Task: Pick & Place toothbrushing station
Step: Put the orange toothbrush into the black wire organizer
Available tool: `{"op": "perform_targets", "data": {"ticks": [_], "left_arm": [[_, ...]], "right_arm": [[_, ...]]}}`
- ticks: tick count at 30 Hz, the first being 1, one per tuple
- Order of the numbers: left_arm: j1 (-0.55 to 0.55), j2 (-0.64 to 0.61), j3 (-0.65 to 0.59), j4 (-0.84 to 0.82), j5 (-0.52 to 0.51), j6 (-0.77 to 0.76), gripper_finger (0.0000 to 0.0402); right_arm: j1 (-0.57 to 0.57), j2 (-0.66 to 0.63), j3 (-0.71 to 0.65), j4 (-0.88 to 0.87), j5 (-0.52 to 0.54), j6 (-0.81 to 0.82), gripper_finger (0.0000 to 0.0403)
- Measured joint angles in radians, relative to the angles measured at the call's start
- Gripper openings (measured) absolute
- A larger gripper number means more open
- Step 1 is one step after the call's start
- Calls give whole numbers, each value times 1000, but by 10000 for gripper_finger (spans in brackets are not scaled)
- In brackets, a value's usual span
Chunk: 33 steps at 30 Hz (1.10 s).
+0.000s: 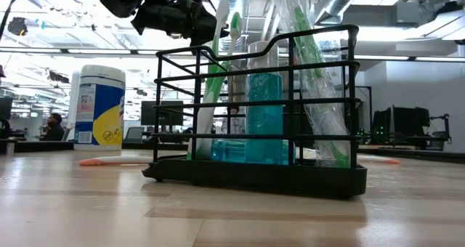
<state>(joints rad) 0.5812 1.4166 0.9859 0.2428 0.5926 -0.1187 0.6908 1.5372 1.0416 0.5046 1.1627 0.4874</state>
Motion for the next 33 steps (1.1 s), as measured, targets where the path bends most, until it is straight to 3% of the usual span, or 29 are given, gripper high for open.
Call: {"op": "perform_targets", "data": {"ticks": [11, 19, 33], "left_arm": [[0, 0, 0, 0, 0, -19, 101], [-3, 0, 0, 0, 0, -21, 101], [-3, 0, 0, 1, 0, -16, 101]], "right_arm": [[107, 0, 0, -14, 147, 23, 0], [122, 7, 0, -73, 147, 123, 0], [121, 7, 0, -78, 142, 160, 0]]}}
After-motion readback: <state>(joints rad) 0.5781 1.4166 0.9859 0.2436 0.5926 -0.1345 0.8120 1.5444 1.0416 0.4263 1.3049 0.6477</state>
